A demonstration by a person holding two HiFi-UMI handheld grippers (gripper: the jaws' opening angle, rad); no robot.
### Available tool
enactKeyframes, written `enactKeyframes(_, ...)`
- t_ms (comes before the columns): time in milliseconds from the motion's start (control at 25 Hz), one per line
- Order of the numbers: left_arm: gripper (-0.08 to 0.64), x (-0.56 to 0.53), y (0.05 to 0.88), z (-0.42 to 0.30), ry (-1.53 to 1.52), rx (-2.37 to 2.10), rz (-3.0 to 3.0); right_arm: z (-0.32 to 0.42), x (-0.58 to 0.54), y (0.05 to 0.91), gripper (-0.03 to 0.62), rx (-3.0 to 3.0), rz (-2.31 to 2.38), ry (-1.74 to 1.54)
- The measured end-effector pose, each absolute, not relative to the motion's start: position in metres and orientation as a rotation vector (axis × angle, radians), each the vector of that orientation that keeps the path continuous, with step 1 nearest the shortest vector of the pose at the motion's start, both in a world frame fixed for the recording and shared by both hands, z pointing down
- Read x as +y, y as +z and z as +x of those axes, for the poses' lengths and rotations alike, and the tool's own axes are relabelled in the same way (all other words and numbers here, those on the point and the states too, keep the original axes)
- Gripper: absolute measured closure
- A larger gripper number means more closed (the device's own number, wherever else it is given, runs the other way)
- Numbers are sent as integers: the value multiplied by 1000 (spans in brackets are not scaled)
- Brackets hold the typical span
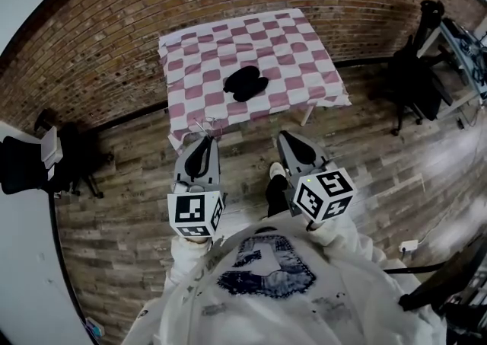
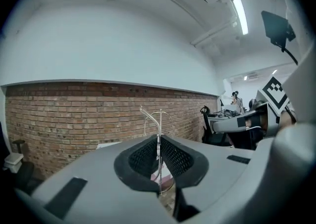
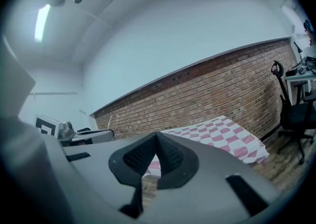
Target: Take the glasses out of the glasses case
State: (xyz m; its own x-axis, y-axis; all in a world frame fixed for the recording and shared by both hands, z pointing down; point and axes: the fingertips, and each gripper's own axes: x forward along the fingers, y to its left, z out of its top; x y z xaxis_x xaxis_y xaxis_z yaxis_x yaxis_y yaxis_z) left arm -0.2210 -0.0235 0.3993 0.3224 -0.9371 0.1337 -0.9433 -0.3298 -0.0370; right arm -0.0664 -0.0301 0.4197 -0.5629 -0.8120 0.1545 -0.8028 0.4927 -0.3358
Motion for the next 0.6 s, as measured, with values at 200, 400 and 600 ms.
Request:
enactKeyframes(200,526,-5,390,-224,166,-1818,2514,-72,-19,410,578,2709,-1444,-539)
enactKeyframes(400,526,6,386,-222,151,-1834,2513,-72,-12,406,578,2715,-1437,-517)
enactKeyframes(600,526,9,385,-223,148,-1843,2507,-74,-10,403,578,2727,-1429,-502)
